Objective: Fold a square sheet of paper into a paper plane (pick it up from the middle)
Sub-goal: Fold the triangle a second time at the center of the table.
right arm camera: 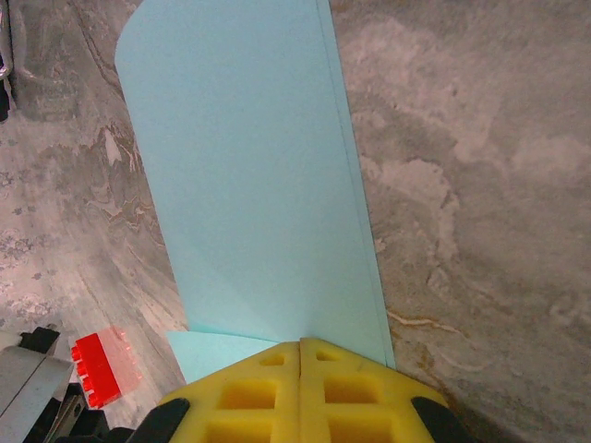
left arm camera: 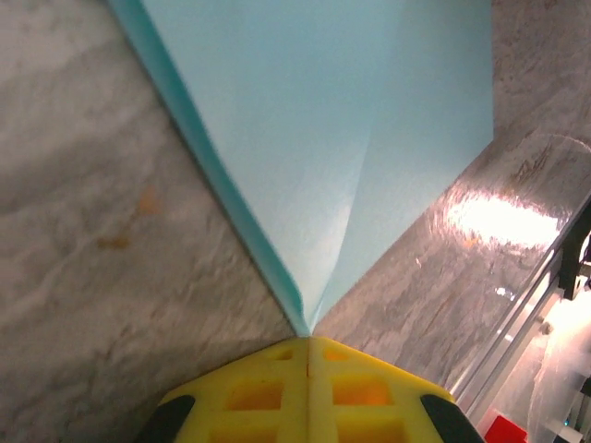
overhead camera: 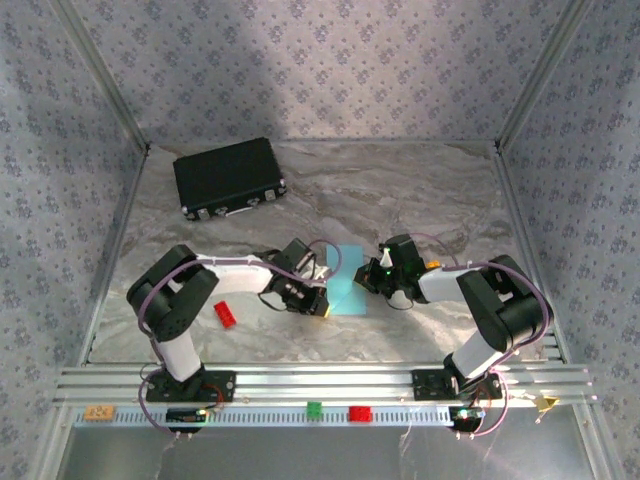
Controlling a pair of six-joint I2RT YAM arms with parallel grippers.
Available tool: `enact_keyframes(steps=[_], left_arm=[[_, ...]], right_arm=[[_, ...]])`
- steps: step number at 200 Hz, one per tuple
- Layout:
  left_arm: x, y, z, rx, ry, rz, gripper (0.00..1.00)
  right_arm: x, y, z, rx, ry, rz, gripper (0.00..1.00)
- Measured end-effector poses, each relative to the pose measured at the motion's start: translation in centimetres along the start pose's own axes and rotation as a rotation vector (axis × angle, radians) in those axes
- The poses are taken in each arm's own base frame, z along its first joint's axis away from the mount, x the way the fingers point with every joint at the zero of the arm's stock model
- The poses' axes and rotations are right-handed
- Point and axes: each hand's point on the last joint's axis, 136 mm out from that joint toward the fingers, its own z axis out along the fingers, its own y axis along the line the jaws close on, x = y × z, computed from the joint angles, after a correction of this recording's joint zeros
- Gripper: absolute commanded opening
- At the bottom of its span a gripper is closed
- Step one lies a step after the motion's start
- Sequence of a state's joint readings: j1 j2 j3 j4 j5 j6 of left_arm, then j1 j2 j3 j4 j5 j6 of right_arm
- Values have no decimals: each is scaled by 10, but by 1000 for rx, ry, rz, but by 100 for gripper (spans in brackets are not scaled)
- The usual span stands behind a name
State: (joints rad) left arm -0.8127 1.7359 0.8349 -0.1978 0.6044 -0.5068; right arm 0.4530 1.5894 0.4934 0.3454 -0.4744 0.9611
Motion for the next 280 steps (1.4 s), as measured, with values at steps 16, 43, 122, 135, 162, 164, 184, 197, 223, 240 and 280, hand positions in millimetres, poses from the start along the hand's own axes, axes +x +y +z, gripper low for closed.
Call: enact_keyframes(steps=[16,43,122,135,162,164,184,197,223,240,280], left_arm=[[0,-5,-8,-1,-14,8,0],[-12,-19,-24,19,-70,40,0],[-89,-29,-17,28,-134,43,0],[-89,-19,-5,13,-110,24,0],[-82,-3,10,-9,-65,-11,0],[-82,-3,10,-10,-65,-10,0],[-82,-2,10,-8,-68,-6,0],[-82,-2,11,-1,-70,-4,0],[-80,-2,11,22,-85,-6,0],[-78,-2,11,35,-91,-17,0],[-74,-2,10,47,-102,-42,0]], right_arm=[[0,0,0,0,-1,1,0],[-1,0,-1,1,-2,1,0],[0,0,-5,18,1,-2,14],[0,2,-9,21,-4,-7,19],[-3,13,-26,17,-43,-26,27],[-3,15,-27,14,-46,-31,28],[-2,23,-42,17,-81,-49,31],[2,27,-50,24,-95,-57,33],[18,22,-61,51,-95,-48,39],[30,14,-61,81,-76,-33,40],[57,2,-49,143,8,-28,38]])
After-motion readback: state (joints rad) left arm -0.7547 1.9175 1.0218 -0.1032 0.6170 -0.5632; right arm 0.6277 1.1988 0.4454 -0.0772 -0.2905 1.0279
